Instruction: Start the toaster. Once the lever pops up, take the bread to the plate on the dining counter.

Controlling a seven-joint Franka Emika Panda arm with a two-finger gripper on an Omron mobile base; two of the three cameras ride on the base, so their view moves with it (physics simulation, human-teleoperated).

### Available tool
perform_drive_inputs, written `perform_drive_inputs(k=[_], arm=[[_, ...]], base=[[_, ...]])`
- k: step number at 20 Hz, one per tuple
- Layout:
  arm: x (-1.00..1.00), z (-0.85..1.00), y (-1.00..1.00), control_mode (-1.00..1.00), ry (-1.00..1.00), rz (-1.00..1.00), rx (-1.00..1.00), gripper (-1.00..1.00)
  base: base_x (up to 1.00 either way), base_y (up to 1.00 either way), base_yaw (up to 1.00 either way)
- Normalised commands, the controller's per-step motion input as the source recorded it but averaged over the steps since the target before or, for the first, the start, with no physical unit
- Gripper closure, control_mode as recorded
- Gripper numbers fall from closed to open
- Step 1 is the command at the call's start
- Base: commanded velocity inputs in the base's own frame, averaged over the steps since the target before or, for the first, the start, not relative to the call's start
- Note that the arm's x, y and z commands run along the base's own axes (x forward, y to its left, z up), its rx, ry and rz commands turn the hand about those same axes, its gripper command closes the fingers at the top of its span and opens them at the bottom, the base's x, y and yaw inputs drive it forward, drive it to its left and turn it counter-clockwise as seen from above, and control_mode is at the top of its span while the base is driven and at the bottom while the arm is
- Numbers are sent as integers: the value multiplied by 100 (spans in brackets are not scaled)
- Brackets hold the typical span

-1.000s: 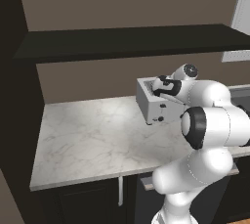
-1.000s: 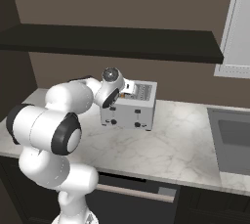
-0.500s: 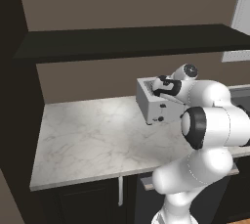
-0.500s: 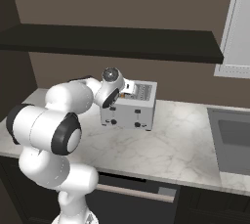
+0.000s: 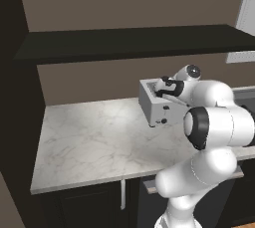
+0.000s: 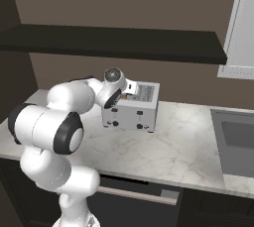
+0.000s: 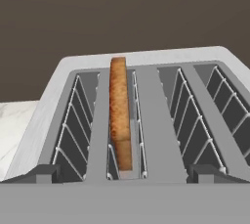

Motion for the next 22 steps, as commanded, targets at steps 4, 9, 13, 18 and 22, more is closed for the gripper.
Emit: perform_drive_inputs(k=[4, 9, 13, 18, 22], arm=[[9, 0, 0, -100, 0, 0, 0, -100], [3, 0, 0, -100, 0, 0, 0, -100], [3, 0, 0, -100, 0, 0, 0, -100], [8, 0, 2, -100, 0, 0, 0, -100], [6, 0, 4, -100, 1, 0, 0, -100]], base=[[0, 0, 0], [0, 0, 0], [0, 0, 0], [0, 0, 0], [0, 0, 0]])
